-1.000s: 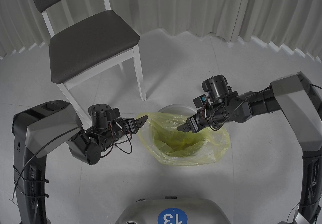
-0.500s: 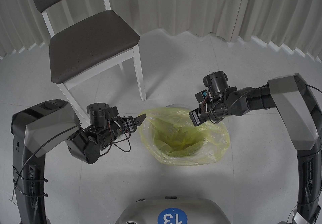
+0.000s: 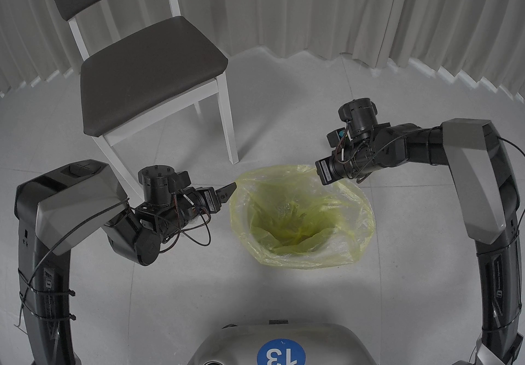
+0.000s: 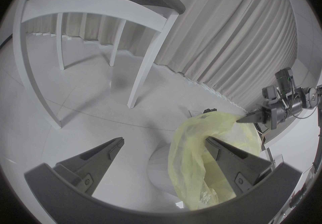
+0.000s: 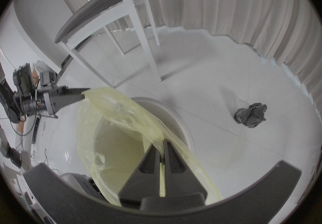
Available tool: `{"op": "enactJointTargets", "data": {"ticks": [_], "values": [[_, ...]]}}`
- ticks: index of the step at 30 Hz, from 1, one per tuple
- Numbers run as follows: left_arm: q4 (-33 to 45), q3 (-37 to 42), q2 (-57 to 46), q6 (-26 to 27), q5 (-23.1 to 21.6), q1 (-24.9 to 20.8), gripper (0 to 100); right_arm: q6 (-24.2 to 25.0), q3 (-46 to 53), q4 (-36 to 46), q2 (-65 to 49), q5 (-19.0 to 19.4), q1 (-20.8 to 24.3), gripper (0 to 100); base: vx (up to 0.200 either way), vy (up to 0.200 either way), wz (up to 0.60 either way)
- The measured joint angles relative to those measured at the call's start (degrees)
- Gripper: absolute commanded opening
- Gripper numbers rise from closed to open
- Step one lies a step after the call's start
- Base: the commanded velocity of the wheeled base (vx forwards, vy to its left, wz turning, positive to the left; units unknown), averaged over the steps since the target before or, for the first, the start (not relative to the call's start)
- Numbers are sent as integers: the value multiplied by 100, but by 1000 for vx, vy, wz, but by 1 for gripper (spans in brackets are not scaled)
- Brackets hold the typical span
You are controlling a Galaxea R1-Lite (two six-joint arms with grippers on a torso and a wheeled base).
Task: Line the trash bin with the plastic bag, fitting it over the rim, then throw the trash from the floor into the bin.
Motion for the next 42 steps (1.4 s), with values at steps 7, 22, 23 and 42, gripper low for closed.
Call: {"op": "enactJointTargets", "data": {"ticks": [7, 22, 23, 42], "values": [[-29, 17, -49, 0, -4, 49, 100, 204, -35, 717, 553, -2, -55, 0, 0, 0, 0], [-158, 179, -146, -2, -189, 115, 100, 792, -43, 2978, 788, 54, 146, 0, 0, 0, 0], [-161, 184, -149, -2, -193, 116, 100, 823, -43, 3172, 800, 62, 177, 0, 0, 0, 0], [-344, 302, -195, 6, -211, 90, 100, 933, -40, 3988, 124, 38, 474, 0, 0, 0, 0]]}}
